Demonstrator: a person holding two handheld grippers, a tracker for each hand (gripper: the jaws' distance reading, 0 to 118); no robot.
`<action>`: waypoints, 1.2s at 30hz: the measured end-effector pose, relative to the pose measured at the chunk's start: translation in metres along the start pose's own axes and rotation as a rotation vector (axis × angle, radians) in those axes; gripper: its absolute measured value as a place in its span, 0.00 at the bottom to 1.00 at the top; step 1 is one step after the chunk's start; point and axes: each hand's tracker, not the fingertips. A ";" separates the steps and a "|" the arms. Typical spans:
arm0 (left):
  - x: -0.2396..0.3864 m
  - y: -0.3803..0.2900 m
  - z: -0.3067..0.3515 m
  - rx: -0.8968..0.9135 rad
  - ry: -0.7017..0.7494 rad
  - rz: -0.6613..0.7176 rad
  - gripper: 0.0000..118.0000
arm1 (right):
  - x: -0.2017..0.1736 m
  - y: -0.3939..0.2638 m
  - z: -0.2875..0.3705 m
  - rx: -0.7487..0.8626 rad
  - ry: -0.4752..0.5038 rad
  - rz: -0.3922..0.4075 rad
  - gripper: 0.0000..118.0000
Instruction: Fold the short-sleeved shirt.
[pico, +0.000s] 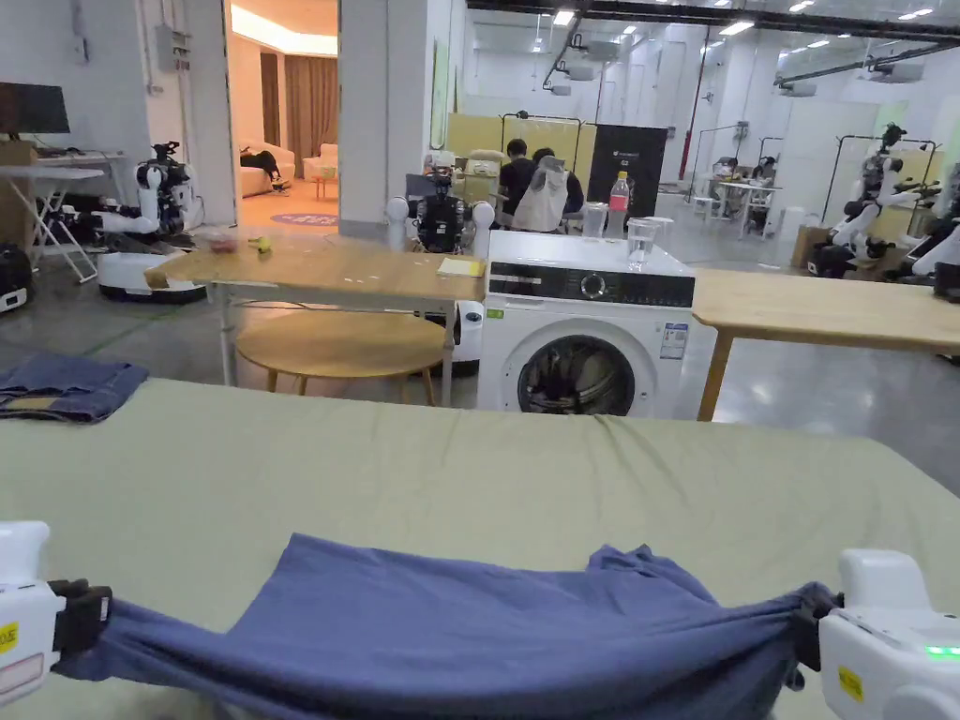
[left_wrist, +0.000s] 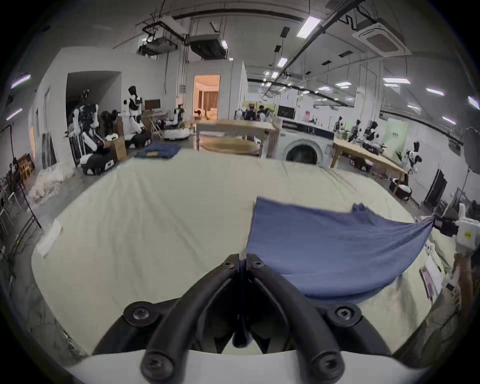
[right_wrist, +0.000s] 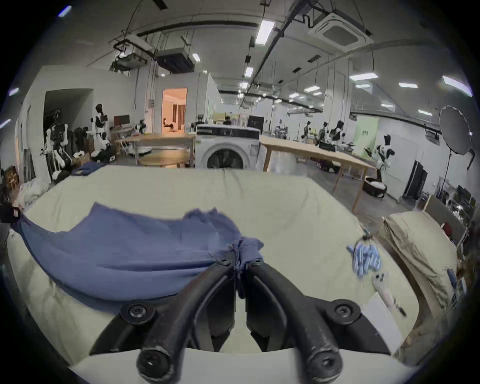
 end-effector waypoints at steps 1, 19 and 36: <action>0.001 -0.013 0.001 -0.026 0.000 0.004 0.00 | 0.001 -0.013 0.006 -0.023 0.008 -0.011 0.02; 0.009 -0.073 0.009 -0.084 -0.001 0.065 0.41 | -0.026 -0.069 0.022 -0.061 -0.035 -0.036 0.48; 0.093 -0.046 -0.012 0.161 -0.013 -0.081 0.00 | -0.126 -0.044 0.026 0.127 0.146 -0.153 0.00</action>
